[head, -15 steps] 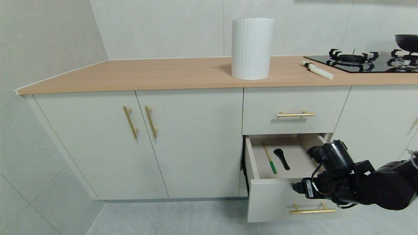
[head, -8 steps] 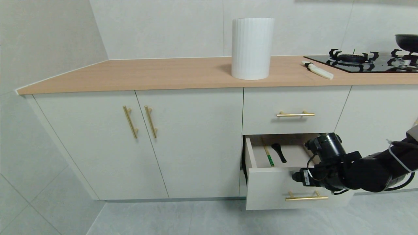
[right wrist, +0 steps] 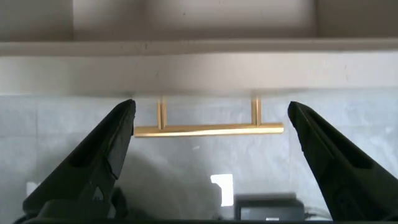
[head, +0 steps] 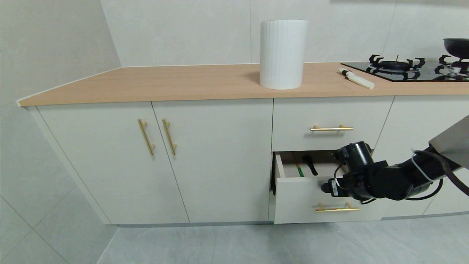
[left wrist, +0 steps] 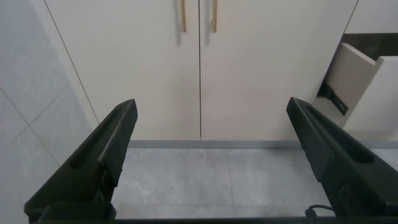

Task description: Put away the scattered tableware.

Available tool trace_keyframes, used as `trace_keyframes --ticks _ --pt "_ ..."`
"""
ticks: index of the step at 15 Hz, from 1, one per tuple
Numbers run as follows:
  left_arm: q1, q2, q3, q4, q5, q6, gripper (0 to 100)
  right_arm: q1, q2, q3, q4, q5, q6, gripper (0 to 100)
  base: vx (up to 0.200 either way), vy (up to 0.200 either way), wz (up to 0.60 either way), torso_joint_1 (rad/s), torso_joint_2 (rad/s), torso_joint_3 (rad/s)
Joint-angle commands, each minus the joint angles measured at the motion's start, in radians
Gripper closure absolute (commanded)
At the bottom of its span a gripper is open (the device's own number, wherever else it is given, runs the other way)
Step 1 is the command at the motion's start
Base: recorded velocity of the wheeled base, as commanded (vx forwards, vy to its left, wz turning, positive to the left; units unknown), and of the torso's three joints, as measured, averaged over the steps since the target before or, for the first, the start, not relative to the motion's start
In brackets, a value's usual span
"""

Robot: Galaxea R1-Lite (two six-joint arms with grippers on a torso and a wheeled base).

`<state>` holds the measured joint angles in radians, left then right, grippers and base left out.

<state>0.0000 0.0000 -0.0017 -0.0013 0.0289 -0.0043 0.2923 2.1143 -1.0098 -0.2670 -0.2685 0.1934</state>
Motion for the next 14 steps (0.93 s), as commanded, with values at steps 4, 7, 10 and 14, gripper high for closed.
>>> trace_keyframes --ticks 4,7,10,14 --pt "0.0 0.0 0.0 0.0 0.0 0.0 0 -0.01 0.082 -0.047 -0.095 0.0 -0.002 0 0.0 0.0 0.0 0.0 0.0 0.0" --pt "0.0 0.0 0.0 0.0 0.0 0.0 0 -0.03 0.112 -0.039 -0.176 0.002 -0.002 0 0.0 0.0 0.0 0.0 0.0 0.0" --pt "0.0 0.0 0.0 0.0 0.0 0.0 0 -0.048 0.162 -0.027 -0.308 0.005 -0.002 0 0.0 0.0 0.0 0.0 0.0 0.0" --pt "0.0 0.0 0.0 0.0 0.0 0.0 0 -0.067 0.217 -0.03 -0.405 0.005 -0.002 0 0.0 0.0 0.0 0.0 0.0 0.0"
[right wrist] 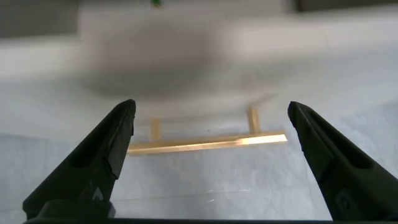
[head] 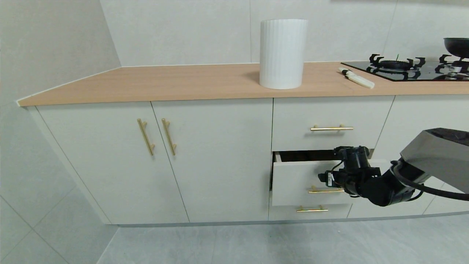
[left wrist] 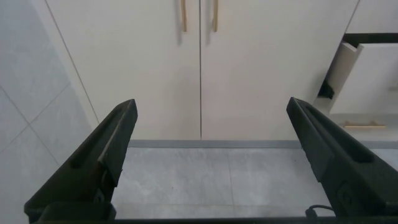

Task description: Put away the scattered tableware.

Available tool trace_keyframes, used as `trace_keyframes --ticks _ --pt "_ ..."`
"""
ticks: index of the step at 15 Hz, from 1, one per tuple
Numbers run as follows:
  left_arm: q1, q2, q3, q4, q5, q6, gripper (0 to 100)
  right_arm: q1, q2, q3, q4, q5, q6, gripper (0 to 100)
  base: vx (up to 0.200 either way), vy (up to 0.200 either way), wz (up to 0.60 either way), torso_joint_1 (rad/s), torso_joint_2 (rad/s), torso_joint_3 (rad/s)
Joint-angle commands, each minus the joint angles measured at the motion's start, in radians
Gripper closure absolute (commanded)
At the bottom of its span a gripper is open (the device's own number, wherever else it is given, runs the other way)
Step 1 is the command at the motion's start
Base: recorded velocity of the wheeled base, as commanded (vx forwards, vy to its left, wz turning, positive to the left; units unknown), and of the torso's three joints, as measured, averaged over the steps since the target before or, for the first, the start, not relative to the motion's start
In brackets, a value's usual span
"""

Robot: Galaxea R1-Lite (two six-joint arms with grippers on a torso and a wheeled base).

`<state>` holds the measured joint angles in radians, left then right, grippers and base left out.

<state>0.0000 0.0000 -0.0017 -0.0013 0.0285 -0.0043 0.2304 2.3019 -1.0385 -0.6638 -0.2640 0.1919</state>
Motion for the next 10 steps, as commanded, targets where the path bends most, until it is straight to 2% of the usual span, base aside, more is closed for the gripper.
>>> trace_keyframes --ticks 1,8,10 --pt "0.0 0.002 0.0 0.0 0.001 0.0 0 -0.008 0.037 -0.003 -0.02 0.0 0.0 0 0.0 0.0 0.0 0.0 0.0 0.0" --pt "0.0 0.0 0.0 0.0 0.001 0.0 0 -0.052 0.143 -0.041 -0.227 -0.001 -0.002 0 0.0 0.0 0.0 0.0 0.0 0.0" --pt "0.0 0.002 0.0 0.0 0.001 0.0 0 -0.059 0.171 -0.072 -0.249 -0.006 0.0 0 0.0 0.0 0.0 0.0 0.0 0.0"
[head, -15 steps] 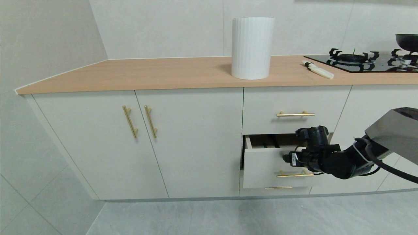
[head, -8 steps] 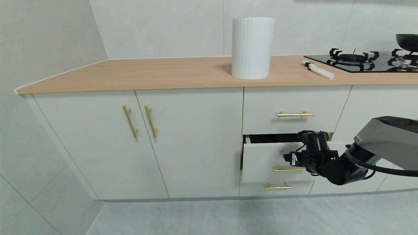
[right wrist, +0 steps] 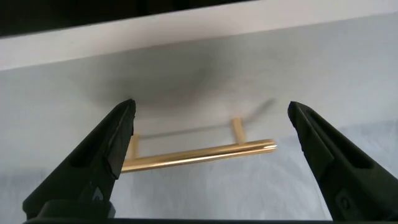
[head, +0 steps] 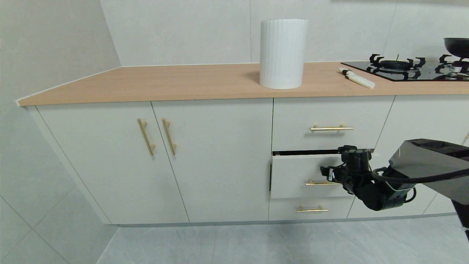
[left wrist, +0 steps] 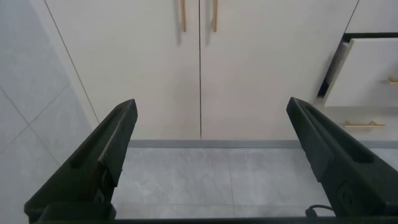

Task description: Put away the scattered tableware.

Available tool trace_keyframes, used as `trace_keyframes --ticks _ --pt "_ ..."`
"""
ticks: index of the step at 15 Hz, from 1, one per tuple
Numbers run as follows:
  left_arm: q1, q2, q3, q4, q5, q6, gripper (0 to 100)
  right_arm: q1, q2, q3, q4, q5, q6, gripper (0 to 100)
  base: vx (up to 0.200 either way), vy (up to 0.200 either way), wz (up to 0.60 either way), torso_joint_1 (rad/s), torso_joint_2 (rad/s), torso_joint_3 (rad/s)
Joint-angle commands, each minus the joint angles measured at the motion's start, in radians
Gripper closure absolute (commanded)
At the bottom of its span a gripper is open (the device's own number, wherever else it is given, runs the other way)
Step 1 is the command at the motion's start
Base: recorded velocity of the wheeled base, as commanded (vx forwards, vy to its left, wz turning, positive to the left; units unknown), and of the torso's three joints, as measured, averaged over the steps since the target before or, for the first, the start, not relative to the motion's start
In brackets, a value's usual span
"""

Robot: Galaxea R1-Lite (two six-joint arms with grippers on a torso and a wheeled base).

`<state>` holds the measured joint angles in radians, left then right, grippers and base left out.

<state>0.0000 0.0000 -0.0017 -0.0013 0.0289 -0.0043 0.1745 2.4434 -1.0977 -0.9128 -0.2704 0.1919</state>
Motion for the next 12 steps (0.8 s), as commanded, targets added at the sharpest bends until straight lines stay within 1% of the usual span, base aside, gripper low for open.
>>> trace_keyframes --ticks 1,3,7,12 --pt "0.0 0.002 0.0 0.0 0.0 0.0 0 -0.006 0.031 -0.018 0.0 -0.003 0.0 0 0.0 0.0 0.0 0.0 0.0 0.0" --pt "0.0 0.0 0.0 0.0 0.0 0.0 0 -0.016 0.037 -0.027 0.0 -0.001 0.0 0 0.0 0.0 0.0 0.0 0.0 0.0" --pt "0.0 0.0 0.0 0.0 0.0 0.0 0 -0.027 0.086 -0.105 -0.005 -0.01 0.011 0 0.0 0.0 0.0 0.0 0.0 0.0" --pt "0.0 0.0 0.0 0.0 0.0 0.0 0 -0.032 0.112 -0.134 -0.031 -0.018 0.014 0 0.0 0.0 0.0 0.0 0.0 0.0"
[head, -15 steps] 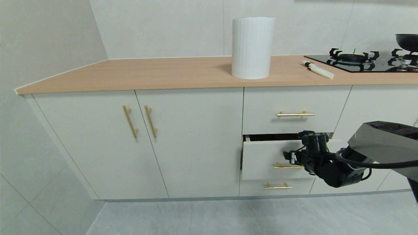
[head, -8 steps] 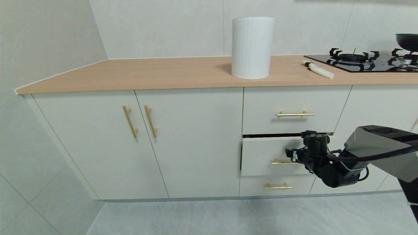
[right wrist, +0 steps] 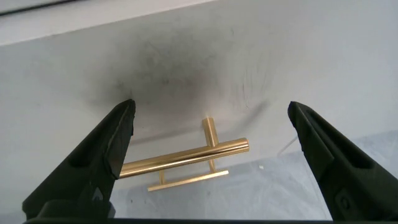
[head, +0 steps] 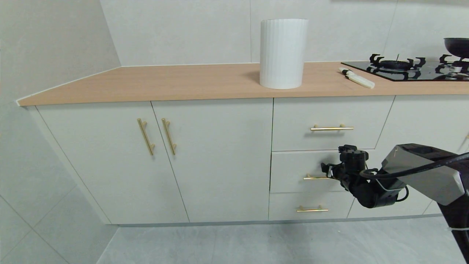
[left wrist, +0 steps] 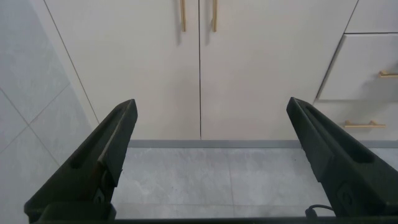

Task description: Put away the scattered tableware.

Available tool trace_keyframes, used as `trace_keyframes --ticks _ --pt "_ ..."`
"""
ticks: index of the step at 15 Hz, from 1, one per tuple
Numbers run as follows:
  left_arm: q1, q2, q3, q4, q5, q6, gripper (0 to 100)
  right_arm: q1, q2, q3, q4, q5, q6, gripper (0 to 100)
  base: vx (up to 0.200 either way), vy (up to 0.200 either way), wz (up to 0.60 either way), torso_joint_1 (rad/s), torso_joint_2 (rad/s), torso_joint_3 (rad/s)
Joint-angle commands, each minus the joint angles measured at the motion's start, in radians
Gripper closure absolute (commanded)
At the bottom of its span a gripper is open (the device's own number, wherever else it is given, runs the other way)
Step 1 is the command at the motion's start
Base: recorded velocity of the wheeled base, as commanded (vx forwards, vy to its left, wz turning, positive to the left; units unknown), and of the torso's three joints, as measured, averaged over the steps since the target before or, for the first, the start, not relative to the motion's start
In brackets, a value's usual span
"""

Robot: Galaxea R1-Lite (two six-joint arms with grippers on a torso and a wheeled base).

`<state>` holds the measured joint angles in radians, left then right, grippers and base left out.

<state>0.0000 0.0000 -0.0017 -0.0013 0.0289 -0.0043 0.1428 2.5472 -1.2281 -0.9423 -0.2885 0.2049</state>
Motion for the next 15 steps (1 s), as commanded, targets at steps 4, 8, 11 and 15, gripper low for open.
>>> trace_keyframes --ticks 4,8,11,15 --pt "0.0 0.0 0.0 0.0 0.0 0.0 0 -0.009 0.033 -0.059 -0.003 -0.037 0.016 0 0.0 0.0 0.0 0.0 0.0 0.0" --pt "0.0 0.002 0.0 0.0 0.0 0.0 0 -0.014 0.036 -0.071 -0.003 -0.046 0.019 0 0.0 0.0 0.0 0.0 0.0 0.0" --pt "0.0 0.0 0.0 0.0 0.0 0.0 0 -0.012 0.015 -0.044 -0.003 -0.049 0.019 0 0.0 0.0 0.0 0.0 0.0 0.0" --pt "0.0 0.0 0.0 0.0 0.0 0.0 0 -0.005 -0.182 0.211 -0.003 -0.034 0.019 0 0.0 0.0 0.0 0.0 0.0 0.0"
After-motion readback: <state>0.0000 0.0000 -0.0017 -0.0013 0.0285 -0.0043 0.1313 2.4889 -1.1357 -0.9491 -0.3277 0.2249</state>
